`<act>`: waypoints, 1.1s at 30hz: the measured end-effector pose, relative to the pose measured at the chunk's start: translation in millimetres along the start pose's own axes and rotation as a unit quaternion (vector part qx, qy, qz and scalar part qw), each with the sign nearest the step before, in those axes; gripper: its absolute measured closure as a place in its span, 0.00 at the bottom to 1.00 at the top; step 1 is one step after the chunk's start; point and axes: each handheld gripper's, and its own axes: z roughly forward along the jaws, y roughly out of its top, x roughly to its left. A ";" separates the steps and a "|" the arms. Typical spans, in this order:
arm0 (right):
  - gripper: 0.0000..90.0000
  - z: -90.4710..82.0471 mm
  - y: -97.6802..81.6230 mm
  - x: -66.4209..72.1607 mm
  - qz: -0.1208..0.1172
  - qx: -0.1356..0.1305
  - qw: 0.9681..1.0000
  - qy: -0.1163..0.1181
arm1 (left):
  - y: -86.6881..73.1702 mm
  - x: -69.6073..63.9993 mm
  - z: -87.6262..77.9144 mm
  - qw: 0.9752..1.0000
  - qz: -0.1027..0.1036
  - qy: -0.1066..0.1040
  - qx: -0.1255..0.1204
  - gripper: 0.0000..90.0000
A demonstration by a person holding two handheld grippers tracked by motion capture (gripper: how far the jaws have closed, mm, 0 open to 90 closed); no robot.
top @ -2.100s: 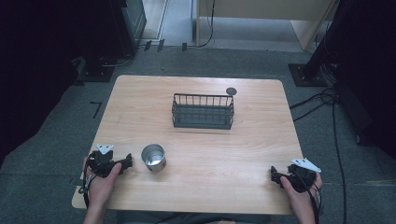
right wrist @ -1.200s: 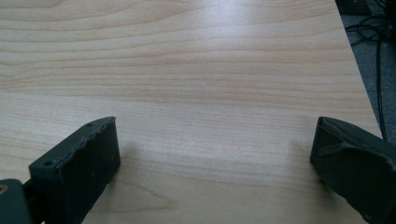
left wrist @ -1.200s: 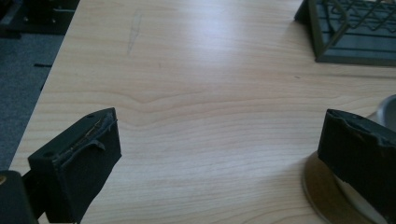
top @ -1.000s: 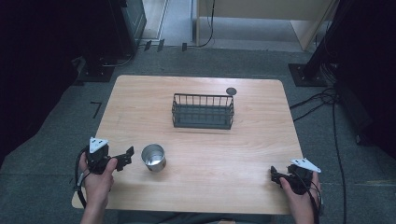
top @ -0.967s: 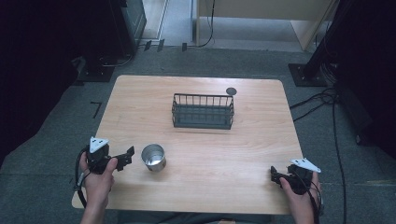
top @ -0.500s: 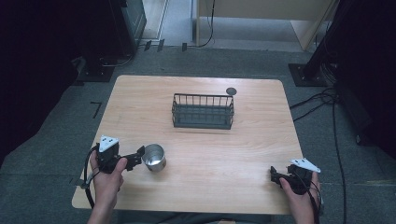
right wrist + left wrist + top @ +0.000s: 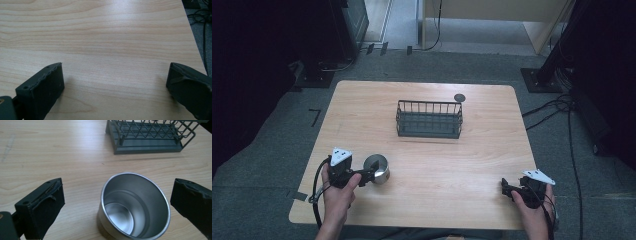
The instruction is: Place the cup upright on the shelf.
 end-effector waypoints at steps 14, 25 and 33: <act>0.01 0.0 0.0 0.1 0.001 0.000 1.000 0.000 | -11.4 -17.8 12.8 1.000 0.019 0.011 0.013 0.00; 0.01 0.0 0.0 0.1 0.000 0.000 1.000 0.000 | -19.2 -28.2 25.7 0.998 0.039 0.029 0.035 0.00; 0.01 0.0 0.0 0.0 0.000 0.000 1.000 0.000 | -24.7 -31.1 37.0 0.996 0.050 0.048 0.053 0.00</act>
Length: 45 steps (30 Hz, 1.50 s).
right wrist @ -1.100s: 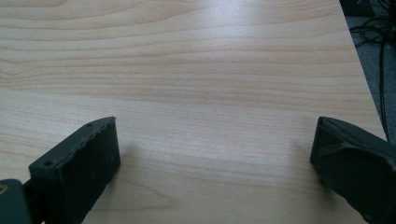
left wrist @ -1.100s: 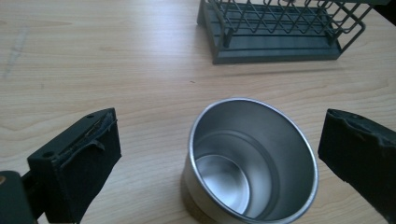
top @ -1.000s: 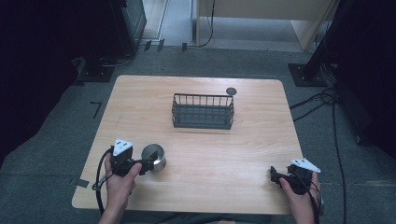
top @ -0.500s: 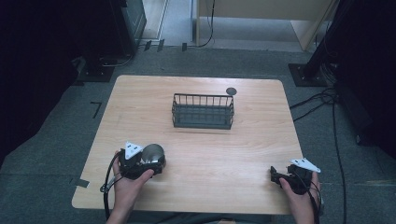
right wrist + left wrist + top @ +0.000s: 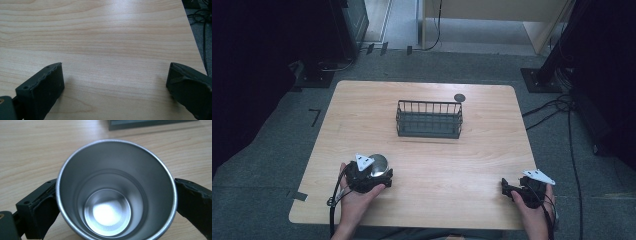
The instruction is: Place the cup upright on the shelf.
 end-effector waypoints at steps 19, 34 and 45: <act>0.01 0.0 0.0 -0.1 0.000 0.000 1.000 0.000 | -2.5 -2.7 8.2 0.999 0.021 0.033 -0.001 0.21; 0.01 0.0 0.0 0.0 -0.001 0.000 1.000 0.000 | 7.7 0.6 5.7 0.999 0.027 0.031 -0.005 0.21; 0.01 0.0 -0.1 0.0 -0.001 0.000 1.000 0.000 | 33.6 -5.2 3.3 0.999 0.040 0.012 -0.012 0.21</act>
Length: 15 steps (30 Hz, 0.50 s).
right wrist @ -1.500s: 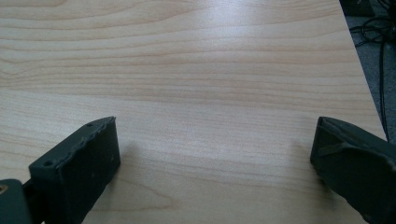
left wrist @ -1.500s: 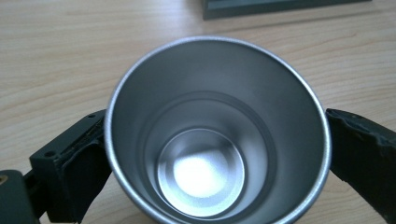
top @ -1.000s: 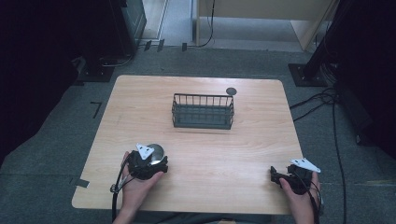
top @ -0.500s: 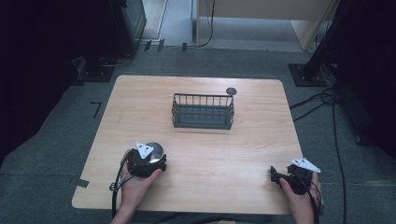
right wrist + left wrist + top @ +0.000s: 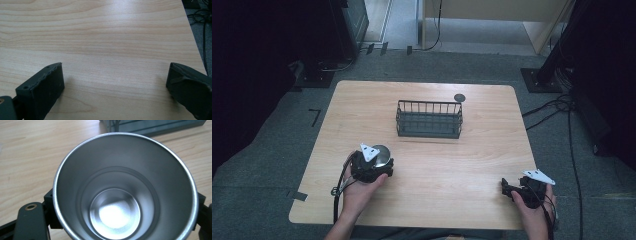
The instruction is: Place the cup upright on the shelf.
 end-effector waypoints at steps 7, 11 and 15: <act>0.01 0.0 0.0 0.0 0.000 0.000 1.000 0.000 | 20.8 0.0 2.4 1.000 0.005 -0.012 -0.004 0.21; 0.01 0.0 0.0 0.0 0.000 0.000 1.000 0.000 | 33.2 1.0 6.1 1.000 0.005 -0.021 -0.006 0.21; 0.01 0.0 0.0 0.0 0.000 0.000 1.000 0.000 | 40.3 1.0 8.6 1.000 0.007 -0.025 -0.006 0.21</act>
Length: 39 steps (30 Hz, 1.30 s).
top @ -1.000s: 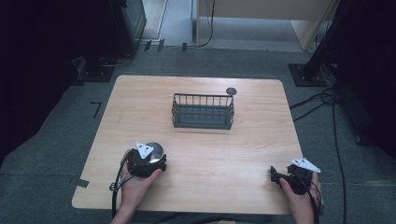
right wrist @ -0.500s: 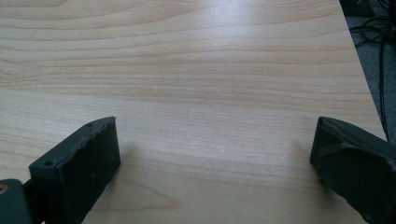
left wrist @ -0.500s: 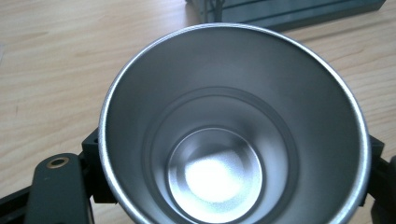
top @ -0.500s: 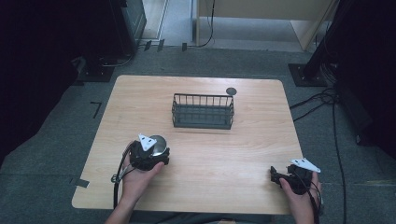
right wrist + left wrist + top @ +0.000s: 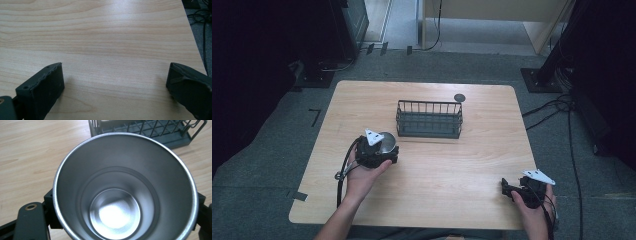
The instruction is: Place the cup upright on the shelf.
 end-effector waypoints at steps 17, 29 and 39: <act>0.01 0.0 0.0 0.0 0.000 0.000 1.000 0.000 | 41.8 -2.3 11.1 1.000 0.019 -0.009 -0.009 0.21; 0.01 0.0 0.0 -0.1 0.000 0.000 1.000 0.000 | 72.2 0.0 16.5 0.999 0.023 -0.011 -0.020 0.21; 0.01 0.0 0.0 -0.1 0.000 0.000 1.000 0.000 | 94.7 -2.1 20.4 0.999 0.027 -0.011 -0.029 0.21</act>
